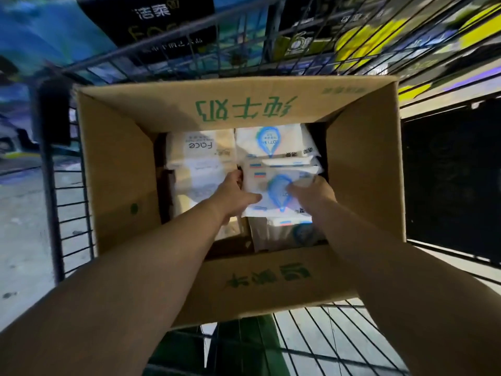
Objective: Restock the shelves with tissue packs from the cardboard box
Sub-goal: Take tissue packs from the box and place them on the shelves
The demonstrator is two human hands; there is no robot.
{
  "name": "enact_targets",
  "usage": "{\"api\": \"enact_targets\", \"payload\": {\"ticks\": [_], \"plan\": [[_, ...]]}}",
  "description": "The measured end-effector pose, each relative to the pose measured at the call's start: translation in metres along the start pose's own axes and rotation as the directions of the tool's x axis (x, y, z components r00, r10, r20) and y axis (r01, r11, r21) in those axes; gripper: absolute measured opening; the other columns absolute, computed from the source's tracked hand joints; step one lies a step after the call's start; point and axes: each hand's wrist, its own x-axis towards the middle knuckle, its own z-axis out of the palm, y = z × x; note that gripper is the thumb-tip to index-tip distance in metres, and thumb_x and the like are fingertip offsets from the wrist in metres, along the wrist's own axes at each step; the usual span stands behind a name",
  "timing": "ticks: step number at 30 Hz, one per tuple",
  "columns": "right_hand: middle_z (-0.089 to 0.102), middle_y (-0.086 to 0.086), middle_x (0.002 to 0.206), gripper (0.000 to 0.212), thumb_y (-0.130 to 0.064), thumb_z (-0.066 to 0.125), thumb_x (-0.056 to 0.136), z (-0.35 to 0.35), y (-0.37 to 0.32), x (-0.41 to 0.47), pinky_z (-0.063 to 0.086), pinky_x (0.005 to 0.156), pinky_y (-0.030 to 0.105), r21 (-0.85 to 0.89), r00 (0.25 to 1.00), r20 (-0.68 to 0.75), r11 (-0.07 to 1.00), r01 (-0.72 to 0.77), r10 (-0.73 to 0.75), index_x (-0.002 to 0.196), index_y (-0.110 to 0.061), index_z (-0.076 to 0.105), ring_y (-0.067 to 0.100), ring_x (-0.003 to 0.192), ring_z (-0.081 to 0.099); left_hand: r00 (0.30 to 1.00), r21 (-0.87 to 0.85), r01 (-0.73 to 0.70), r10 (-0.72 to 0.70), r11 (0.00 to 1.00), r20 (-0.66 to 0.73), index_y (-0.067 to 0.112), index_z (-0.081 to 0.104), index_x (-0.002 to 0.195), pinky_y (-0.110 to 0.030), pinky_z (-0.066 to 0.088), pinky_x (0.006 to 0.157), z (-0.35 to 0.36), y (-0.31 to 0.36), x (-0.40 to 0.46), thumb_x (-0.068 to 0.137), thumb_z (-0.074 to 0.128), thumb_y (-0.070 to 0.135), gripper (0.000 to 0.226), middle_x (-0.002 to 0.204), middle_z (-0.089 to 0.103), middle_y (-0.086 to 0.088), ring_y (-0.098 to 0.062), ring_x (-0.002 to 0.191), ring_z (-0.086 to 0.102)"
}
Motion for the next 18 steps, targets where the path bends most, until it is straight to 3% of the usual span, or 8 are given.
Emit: {"api": "enact_targets", "payload": {"ticks": [4,6,9,10,13,15,16,18], "plan": [[0.064,0.007,0.086,0.017,-0.028,0.071,0.083,-0.024,0.003,-0.028,0.050,0.069,0.033,0.053,0.999,0.005,0.998,0.040,-0.040,0.087,-0.017,0.059,0.020,0.076,0.060,1.000,0.057,0.012,-0.014,0.998,0.021,0.010,0.052,0.134,-0.031,0.045,0.095,0.000,0.014,-0.032,0.082,0.072,0.009,0.055,0.128,0.060,-0.003,-0.020,0.113,0.058],[0.066,0.005,0.094,0.026,-0.034,0.074,0.080,-0.034,0.000,-0.045,0.054,0.068,0.033,0.083,0.997,-0.008,0.993,0.078,-0.077,0.093,-0.017,0.058,0.020,0.080,0.063,1.000,0.066,-0.015,0.014,0.998,0.023,0.008,0.054,0.132,-0.028,0.043,0.087,-0.005,0.025,-0.052,0.085,0.070,0.011,0.050,0.126,0.060,-0.005,-0.020,0.109,0.057],[0.062,-0.004,0.086,0.032,-0.037,0.077,0.078,-0.047,-0.018,-0.078,0.048,0.055,0.023,0.154,0.987,0.006,0.975,0.158,-0.161,0.095,-0.019,0.057,0.014,0.074,0.060,0.997,0.052,-0.079,0.080,0.995,-0.021,0.007,0.053,0.130,-0.030,0.045,0.086,-0.022,0.042,-0.083,0.086,0.070,0.010,0.047,0.124,0.060,-0.006,-0.022,0.106,0.057],[0.062,-0.006,0.088,0.031,-0.036,0.077,0.079,-0.049,-0.026,-0.088,0.045,0.057,0.021,0.178,0.978,0.019,0.963,0.202,-0.209,0.097,-0.020,0.057,0.015,0.080,0.060,0.993,0.047,-0.103,0.106,0.994,-0.048,0.007,0.054,0.128,-0.032,0.046,0.088,-0.029,0.047,-0.095,0.086,0.070,0.009,0.045,0.122,0.061,-0.006,-0.023,0.106,0.058],[0.060,0.006,0.118,0.062,-0.048,0.070,0.082,-0.046,-0.056,-0.122,0.042,0.072,0.027,0.111,0.961,0.016,0.956,0.271,-0.275,0.126,-0.008,0.053,0.021,0.100,0.057,0.973,0.022,-0.186,0.187,0.982,-0.133,0.006,0.052,0.129,-0.037,0.050,0.091,-0.055,0.057,-0.131,0.087,0.068,0.006,0.045,0.125,0.061,-0.009,-0.026,0.109,0.059],[0.052,0.013,0.133,0.062,-0.043,0.064,0.088,-0.037,-0.074,-0.145,0.047,0.079,0.029,0.159,0.955,0.052,0.946,0.282,-0.293,0.138,-0.011,0.045,0.026,0.111,0.055,0.952,0.030,-0.238,0.240,0.971,-0.191,0.007,0.053,0.128,-0.034,0.053,0.080,-0.077,0.059,-0.157,0.088,0.068,0.012,0.043,0.119,0.062,-0.007,-0.025,0.104,0.060],[0.054,0.015,0.128,0.055,-0.041,0.061,0.092,-0.034,-0.084,-0.158,0.047,0.078,0.030,0.144,0.949,0.053,0.943,0.302,-0.312,0.135,-0.010,0.047,0.029,0.111,0.055,0.938,0.045,-0.259,0.262,0.965,-0.227,0.007,0.055,0.124,-0.033,0.053,0.077,-0.091,0.058,-0.171,0.088,0.068,0.016,0.040,0.115,0.062,-0.006,-0.025,0.101,0.061],[0.061,0.010,0.099,0.044,-0.046,0.060,0.090,-0.025,-0.106,-0.191,0.045,0.069,0.032,0.159,0.917,0.099,0.916,0.368,-0.386,0.106,-0.005,0.061,0.029,0.094,0.058,0.915,0.072,-0.272,0.281,0.960,-0.290,0.005,0.058,0.120,-0.036,0.054,0.079,-0.123,0.052,-0.197,0.086,0.070,0.032,0.044,0.113,0.064,-0.010,-0.029,0.100,0.063]]}}
